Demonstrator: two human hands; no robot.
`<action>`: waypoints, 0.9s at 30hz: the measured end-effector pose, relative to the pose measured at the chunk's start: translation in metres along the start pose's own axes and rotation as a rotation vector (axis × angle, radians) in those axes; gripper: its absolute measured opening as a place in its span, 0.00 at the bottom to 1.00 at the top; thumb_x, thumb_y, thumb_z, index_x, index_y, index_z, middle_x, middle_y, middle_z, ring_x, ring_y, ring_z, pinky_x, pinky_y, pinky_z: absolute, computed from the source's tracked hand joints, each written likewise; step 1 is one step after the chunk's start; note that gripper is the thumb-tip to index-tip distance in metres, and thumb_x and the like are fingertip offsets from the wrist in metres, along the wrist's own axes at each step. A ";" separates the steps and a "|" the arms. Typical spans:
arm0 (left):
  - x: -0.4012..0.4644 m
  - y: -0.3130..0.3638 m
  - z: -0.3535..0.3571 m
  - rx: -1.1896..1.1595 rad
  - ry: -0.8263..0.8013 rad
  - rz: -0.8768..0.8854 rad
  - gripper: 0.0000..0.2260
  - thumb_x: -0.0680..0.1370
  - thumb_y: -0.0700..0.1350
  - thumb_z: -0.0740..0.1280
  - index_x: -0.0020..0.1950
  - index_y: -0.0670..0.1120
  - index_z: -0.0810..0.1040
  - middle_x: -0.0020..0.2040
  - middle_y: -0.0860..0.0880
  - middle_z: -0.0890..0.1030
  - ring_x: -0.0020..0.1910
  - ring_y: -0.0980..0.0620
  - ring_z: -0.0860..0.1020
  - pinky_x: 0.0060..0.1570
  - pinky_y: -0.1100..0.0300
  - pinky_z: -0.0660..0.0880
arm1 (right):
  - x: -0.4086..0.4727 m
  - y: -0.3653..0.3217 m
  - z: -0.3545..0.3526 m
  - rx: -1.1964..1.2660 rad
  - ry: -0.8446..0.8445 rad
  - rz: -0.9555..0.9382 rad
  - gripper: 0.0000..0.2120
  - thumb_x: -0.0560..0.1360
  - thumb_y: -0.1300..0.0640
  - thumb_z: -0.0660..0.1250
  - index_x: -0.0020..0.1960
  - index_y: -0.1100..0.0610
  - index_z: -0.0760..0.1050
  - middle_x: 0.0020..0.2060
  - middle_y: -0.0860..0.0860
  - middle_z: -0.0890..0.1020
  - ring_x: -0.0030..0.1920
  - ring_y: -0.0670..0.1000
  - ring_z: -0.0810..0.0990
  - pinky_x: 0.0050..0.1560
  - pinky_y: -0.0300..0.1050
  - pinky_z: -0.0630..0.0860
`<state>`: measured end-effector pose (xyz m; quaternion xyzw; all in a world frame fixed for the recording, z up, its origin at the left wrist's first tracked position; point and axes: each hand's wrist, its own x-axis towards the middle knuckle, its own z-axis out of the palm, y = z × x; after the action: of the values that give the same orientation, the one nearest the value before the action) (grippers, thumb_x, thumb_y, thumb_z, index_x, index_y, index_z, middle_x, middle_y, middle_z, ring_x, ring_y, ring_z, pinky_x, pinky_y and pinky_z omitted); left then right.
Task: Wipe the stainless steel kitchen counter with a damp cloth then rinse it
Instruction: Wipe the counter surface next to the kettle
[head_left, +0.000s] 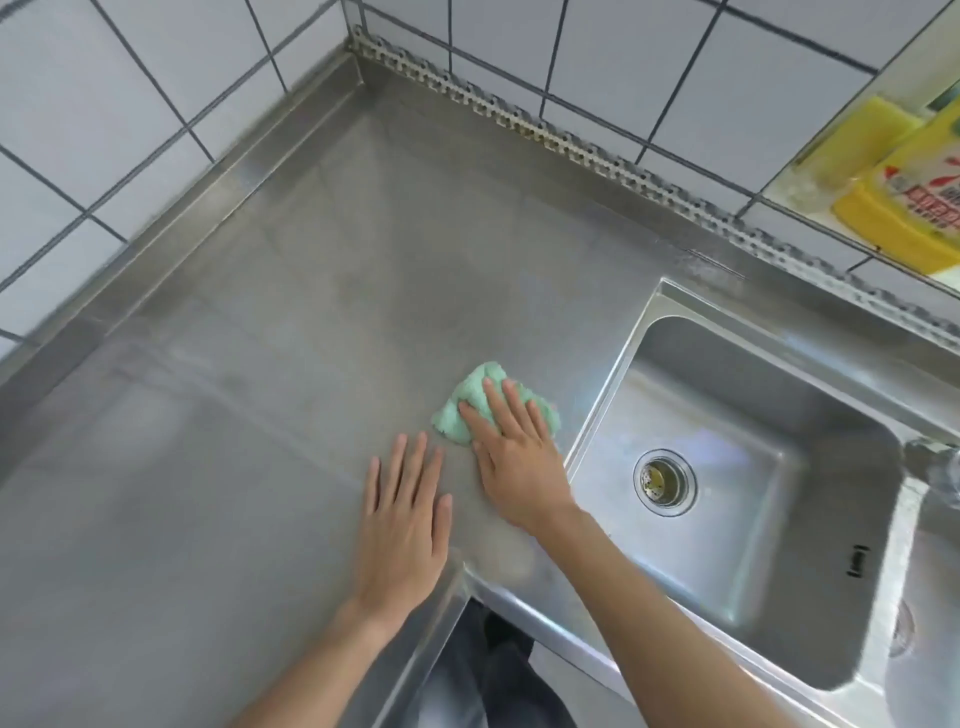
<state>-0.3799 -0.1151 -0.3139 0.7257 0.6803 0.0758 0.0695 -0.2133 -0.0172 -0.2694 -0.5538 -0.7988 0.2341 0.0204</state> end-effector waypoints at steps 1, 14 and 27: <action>0.000 -0.001 0.001 0.004 0.002 0.007 0.25 0.86 0.50 0.53 0.82 0.44 0.63 0.84 0.46 0.58 0.85 0.44 0.52 0.80 0.39 0.57 | -0.026 -0.002 0.005 -0.034 -0.020 -0.040 0.24 0.84 0.53 0.53 0.80 0.49 0.63 0.82 0.54 0.56 0.82 0.59 0.49 0.81 0.61 0.52; 0.000 0.001 -0.001 -0.040 0.014 -0.014 0.24 0.87 0.50 0.50 0.83 0.46 0.61 0.85 0.48 0.57 0.85 0.47 0.51 0.81 0.40 0.56 | -0.027 -0.011 0.009 -0.001 0.091 0.244 0.24 0.85 0.56 0.53 0.81 0.49 0.59 0.83 0.53 0.51 0.83 0.57 0.45 0.82 0.59 0.48; -0.002 0.011 -0.016 -0.134 -0.048 -0.036 0.23 0.86 0.48 0.55 0.81 0.44 0.65 0.84 0.45 0.60 0.85 0.44 0.54 0.82 0.39 0.51 | -0.190 0.027 0.027 -0.127 -0.014 0.131 0.28 0.82 0.57 0.60 0.81 0.48 0.59 0.82 0.53 0.54 0.83 0.57 0.47 0.80 0.60 0.55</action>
<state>-0.3731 -0.1183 -0.2959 0.7088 0.6846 0.1027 0.1356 -0.1246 -0.1896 -0.2611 -0.6034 -0.7742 0.1876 -0.0354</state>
